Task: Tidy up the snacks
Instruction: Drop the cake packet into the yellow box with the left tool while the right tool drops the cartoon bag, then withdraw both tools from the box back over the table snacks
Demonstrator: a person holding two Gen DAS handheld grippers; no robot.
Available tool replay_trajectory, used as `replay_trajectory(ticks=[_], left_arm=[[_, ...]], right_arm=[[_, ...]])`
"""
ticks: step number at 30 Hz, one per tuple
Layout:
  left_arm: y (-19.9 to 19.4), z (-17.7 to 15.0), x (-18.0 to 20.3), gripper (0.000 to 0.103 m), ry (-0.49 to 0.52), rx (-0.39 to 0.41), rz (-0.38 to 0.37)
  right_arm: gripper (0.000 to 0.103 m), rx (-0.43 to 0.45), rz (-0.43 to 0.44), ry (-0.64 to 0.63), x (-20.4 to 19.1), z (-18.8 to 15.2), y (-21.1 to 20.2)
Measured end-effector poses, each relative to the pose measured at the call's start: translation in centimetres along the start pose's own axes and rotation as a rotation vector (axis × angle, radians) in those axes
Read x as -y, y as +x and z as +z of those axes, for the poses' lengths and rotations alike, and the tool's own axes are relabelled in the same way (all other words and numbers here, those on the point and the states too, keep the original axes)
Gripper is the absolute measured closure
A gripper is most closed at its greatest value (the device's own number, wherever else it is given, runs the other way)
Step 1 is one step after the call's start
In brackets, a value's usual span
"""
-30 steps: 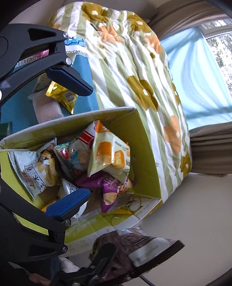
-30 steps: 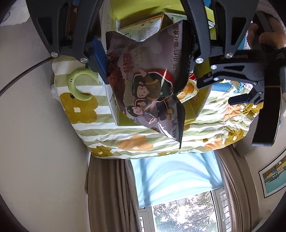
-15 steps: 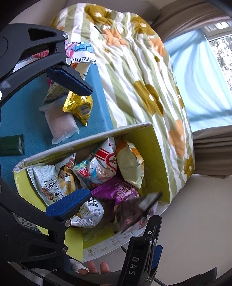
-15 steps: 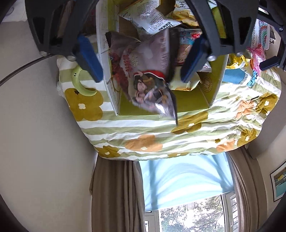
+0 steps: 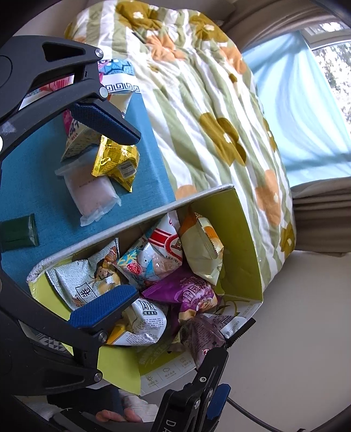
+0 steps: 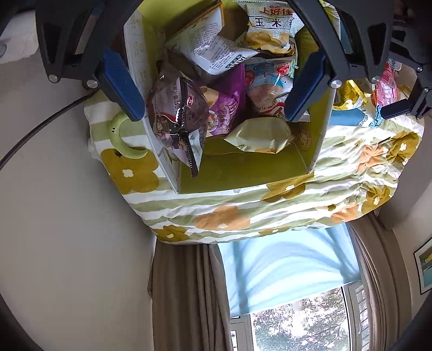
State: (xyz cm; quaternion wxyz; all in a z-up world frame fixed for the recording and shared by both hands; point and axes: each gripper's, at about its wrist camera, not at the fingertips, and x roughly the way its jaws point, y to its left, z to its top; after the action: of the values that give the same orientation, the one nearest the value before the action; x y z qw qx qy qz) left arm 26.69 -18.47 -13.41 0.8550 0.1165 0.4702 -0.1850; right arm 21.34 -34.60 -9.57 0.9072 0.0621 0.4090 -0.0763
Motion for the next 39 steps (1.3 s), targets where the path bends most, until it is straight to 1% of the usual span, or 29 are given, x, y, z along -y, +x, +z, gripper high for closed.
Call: replay_trajectory(ticks=[4,9,11,15,18,23,26,32,36,39], left_arm=[[-2.0,-0.4,0.1,0.001,0.000,0.035,0.003],[-5.5,-1.4,0.1,0.001,-0.018,0.094,0.026],[-7.0,-2.1,-0.1,0.001,-0.038,0.117,0.037],[-9.7,-3.9,-0.7,0.001,-0.075,0.135,0.051],[-11.6,-5.6,-1.3,0.001,-0.101,0.146,0.099],[-14.1,-9.0,-2.9,0.001,-0.150,0.159,0.179],[-15.1,-11.0,-4.4,0.001,-0.185,0.152,0.219],[-16.2,-14.6,-8.7,0.001,-0.231,0.143,0.257],[-15.7,-16.1,-12.5,0.001,-0.217,0.125,0.254],[-14.3,-16.7,-15.5,0.001,-0.185,0.092,0.244]], right_arm=[[0.000,0.023,-0.003,0.020,-0.1,-0.3,-2.0],[0.000,0.067,0.000,0.005,-0.7,-0.6,-5.3],[0.000,0.082,0.023,-0.005,-0.9,-0.8,-6.6],[0.000,0.099,0.055,-0.025,-1.6,-1.5,-8.9],[0.000,0.108,0.093,-0.039,-2.3,-2.2,-10.5],[0.000,0.098,0.175,-0.096,-4.2,-3.4,-11.4],[0.000,0.102,0.225,-0.125,-5.7,-4.3,-11.8],[0.000,0.093,0.299,-0.161,-9.3,-6.0,-12.1],[0.000,0.076,0.332,-0.175,-12.3,-6.8,-11.4],[0.000,0.054,0.344,-0.171,-14.8,-7.5,-10.2]])
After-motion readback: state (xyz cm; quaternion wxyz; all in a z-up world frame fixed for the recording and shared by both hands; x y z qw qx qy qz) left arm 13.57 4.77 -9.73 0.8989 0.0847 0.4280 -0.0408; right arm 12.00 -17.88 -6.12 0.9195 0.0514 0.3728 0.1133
